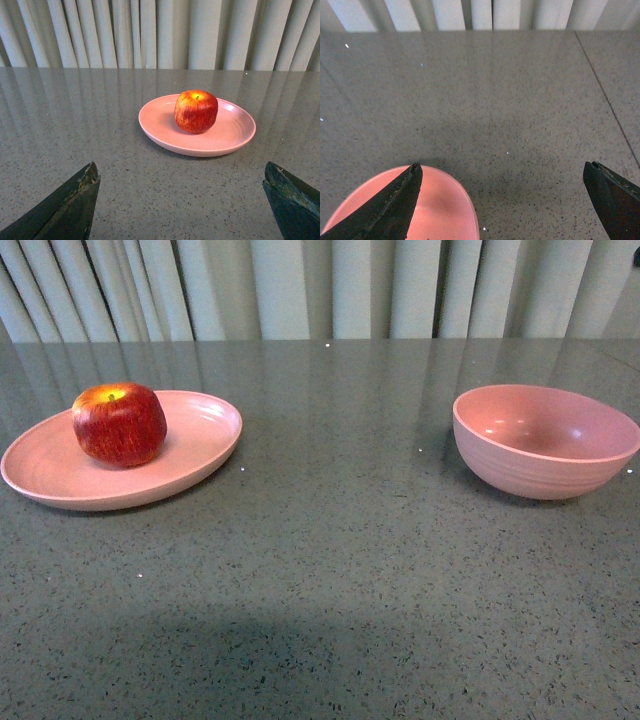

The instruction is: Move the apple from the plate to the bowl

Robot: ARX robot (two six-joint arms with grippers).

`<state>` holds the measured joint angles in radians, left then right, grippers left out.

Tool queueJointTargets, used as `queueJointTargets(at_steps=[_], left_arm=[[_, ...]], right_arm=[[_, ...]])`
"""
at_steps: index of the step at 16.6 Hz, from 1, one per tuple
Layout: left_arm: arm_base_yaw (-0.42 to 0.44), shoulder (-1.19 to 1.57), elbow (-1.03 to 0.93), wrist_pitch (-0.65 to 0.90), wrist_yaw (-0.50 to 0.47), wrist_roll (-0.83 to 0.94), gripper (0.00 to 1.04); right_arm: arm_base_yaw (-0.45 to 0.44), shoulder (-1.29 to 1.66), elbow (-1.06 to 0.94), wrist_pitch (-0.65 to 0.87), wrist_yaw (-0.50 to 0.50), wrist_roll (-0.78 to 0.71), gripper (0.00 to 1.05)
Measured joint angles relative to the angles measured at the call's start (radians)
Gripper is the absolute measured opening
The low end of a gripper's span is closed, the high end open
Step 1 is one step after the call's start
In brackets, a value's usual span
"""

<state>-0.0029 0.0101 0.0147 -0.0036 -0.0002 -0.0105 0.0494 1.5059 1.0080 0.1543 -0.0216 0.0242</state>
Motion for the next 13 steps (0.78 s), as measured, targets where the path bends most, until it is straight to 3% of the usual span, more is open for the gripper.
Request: queueJointTargets(at_steps=[6, 13], left_arm=[[0.0, 0.0, 0.0, 0.0, 0.0, 0.0, 0.98], [0.0, 0.0, 0.0, 0.0, 0.0, 0.0, 0.98]], right_arm=[[0.031, 0.24, 0.138, -0.158, 0.049, -0.013, 0.98], [0.049, 0.301, 0.135, -0.149, 0.071, 0.007, 0.98]])
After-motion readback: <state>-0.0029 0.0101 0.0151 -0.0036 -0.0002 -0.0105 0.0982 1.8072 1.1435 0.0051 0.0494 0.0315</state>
